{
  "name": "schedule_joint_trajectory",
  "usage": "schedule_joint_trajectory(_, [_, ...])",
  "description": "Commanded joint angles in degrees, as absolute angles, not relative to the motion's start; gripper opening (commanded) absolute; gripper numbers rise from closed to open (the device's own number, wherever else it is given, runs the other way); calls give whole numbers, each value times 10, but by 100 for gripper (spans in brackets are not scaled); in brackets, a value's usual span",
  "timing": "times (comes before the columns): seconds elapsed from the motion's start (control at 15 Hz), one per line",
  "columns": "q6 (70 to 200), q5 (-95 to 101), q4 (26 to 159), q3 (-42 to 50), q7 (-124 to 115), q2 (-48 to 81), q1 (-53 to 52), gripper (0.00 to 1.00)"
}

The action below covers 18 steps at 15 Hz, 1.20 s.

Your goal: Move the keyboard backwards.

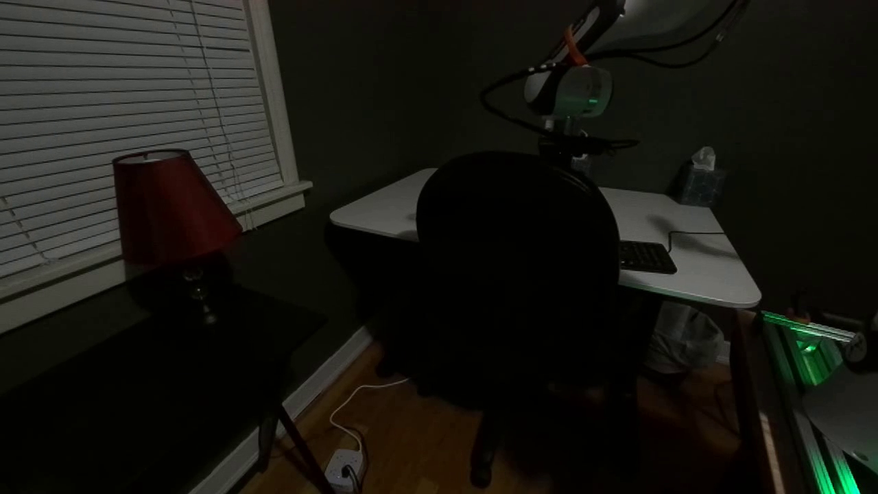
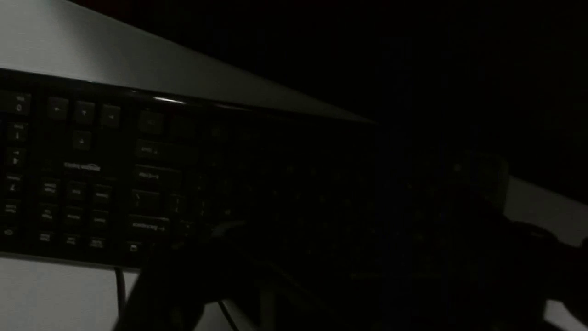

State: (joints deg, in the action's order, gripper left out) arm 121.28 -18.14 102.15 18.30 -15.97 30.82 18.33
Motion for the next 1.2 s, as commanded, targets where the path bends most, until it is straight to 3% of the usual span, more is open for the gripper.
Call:
schedule_joint_trajectory(0.0, [1166, -156, 978, 174, -175, 357, 197, 100])
schedule_joint_trajectory(0.4, [1105, -131, 896, 164, -169, 447, 206, 100])
schedule_joint_trajectory(0.47, [1136, -136, 944, 169, -173, 407, 198, 100])
schedule_joint_trajectory(0.73, [1123, -133, 911, 166, -173, 441, 201, 100])
schedule_joint_trajectory(1.13, [1013, -134, 860, 133, -60, 471, 237, 100])
